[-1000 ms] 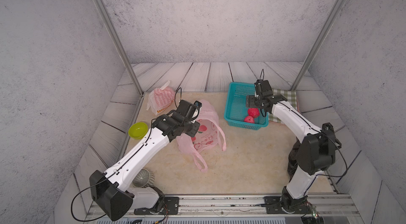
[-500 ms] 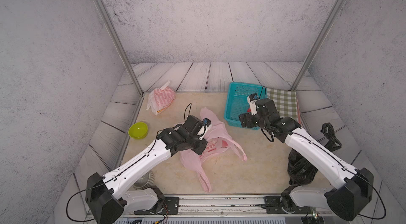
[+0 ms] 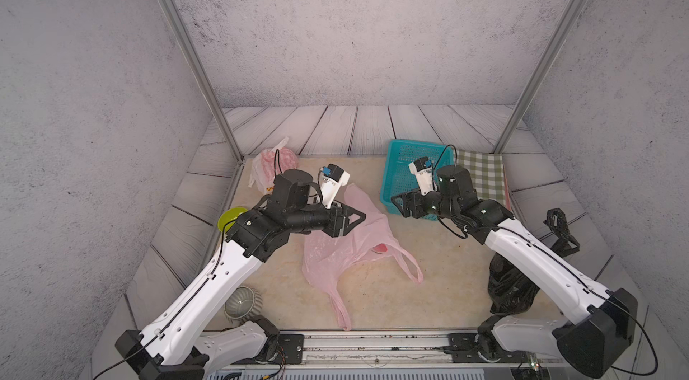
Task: Untie the knot of a plastic bag & take out the apple
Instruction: Place the plastic bag at the center of the board.
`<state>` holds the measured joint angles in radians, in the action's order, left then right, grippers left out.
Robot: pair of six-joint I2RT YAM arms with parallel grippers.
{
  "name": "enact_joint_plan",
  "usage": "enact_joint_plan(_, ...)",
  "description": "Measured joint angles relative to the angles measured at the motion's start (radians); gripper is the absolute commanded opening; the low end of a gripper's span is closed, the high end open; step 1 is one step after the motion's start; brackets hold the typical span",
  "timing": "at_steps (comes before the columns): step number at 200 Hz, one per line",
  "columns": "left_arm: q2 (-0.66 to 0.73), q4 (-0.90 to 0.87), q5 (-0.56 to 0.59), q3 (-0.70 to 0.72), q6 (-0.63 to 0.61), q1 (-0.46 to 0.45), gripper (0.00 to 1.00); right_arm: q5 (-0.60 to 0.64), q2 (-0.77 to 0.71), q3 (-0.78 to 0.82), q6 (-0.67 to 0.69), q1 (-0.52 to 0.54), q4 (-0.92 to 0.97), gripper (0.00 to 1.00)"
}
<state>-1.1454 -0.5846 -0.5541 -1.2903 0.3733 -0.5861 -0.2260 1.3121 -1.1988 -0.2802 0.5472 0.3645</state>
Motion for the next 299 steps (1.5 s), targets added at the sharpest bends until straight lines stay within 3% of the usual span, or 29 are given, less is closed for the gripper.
enact_joint_plan(13,-0.057,0.060,-0.027,0.024,0.051,0.058,0.34,-0.043,0.051,-0.005,-0.028,0.003,-0.050,0.63)
enact_joint_plan(25,-0.129,0.142,-0.048,0.075,0.105,0.109,0.32,-0.079,0.104,-0.004,-0.064,0.009,-0.102,0.49)
enact_joint_plan(41,-0.227,0.234,-0.060,0.159,0.169,0.154,0.32,-0.112,0.172,-0.001,-0.120,0.021,-0.171,0.43)
enact_joint_plan(76,-0.370,0.352,-0.058,0.262,0.259,0.181,0.31,-0.134,0.317,0.057,-0.204,0.101,-0.330,0.42)
enact_joint_plan(108,-0.386,0.496,-0.027,0.388,0.317,0.199,0.31,-0.131,0.419,0.160,-0.253,0.176,-0.451,0.42)
enact_joint_plan(137,-0.397,0.554,0.022,0.483,0.343,0.224,0.31,-0.103,0.468,0.267,-0.270,0.183,-0.501,0.42)
enact_joint_plan(244,-0.379,0.587,0.192,0.671,0.357,0.321,0.29,0.088,0.390,0.401,-0.242,0.180,-0.457,0.43)
enact_joint_plan(299,-0.246,0.485,0.137,0.630,0.334,0.336,0.29,0.099,0.369,0.369,-0.235,0.190,-0.392,0.47)
